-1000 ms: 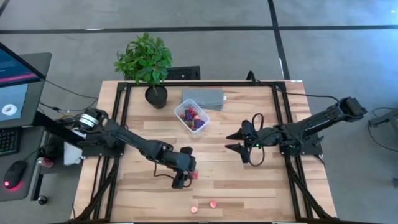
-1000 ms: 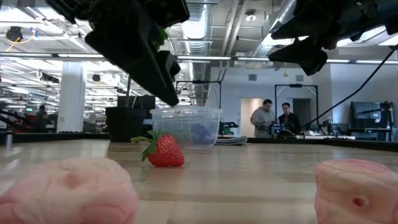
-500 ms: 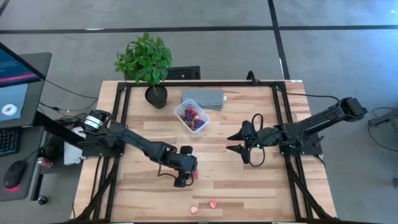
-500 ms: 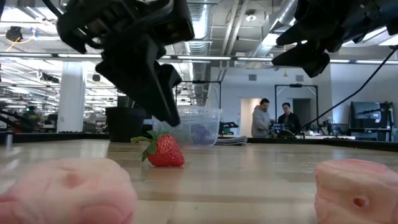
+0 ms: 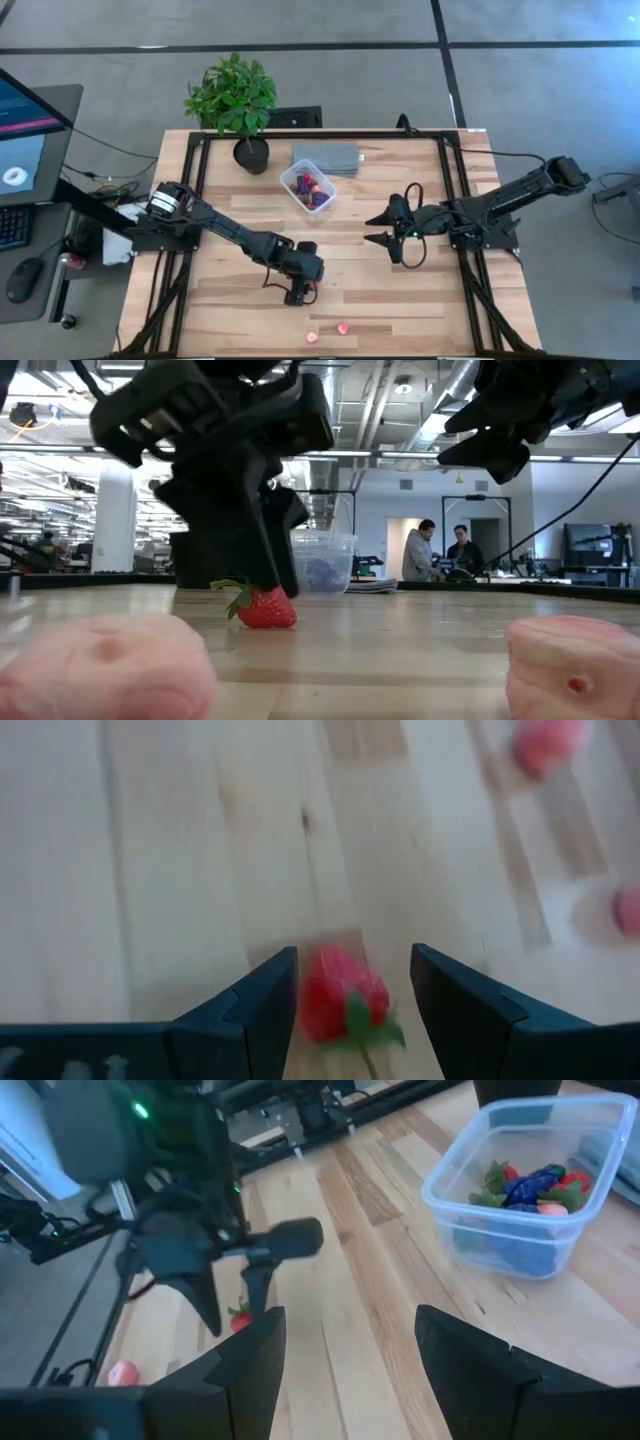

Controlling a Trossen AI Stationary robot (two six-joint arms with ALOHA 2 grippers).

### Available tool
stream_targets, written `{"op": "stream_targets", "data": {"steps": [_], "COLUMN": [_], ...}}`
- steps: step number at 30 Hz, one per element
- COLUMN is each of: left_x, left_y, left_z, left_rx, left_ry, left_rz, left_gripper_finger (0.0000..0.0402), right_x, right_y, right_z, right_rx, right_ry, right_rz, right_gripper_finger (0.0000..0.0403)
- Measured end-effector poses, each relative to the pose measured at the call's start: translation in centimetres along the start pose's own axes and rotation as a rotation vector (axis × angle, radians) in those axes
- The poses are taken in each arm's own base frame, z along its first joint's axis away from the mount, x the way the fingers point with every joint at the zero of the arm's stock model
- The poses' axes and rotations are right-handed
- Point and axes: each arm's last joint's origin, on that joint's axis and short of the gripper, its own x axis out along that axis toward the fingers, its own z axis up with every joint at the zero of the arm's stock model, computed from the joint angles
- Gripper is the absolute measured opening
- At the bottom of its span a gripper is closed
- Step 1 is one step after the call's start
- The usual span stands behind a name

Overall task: Pick and placing Produce into tupperware
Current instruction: Put the red strawberry into the transparent bin

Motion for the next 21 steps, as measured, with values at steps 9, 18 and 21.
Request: {"op": "stream_targets", "data": {"steps": [9, 18, 21], "left_x": [0.68, 0.79, 0.79], "left_y": [0.16, 0.26, 0.26], "left_z": [-0.37, -0.85, -0.85], "left_rx": [-0.004, -0.007, -0.007], "left_ry": [0.047, 0.093, 0.093], "left_rz": [0.023, 0.032, 0.032], "left_gripper_finger": [0.0186, 0.0186, 0.0186], "right_x": [-0.01, -0.01, -0.01], "right_y": [-0.07, -0.08, -0.08], "right_z": [-0.18, -0.22, -0.23], "right_rx": [-0.005, -0.006, -0.006], "right_ry": [0.02, 0.025, 0.026], "right_rz": [-0.004, -0.003, -0.003], "right_gripper_finger": [0.0248, 0.0248, 0.0248]}}
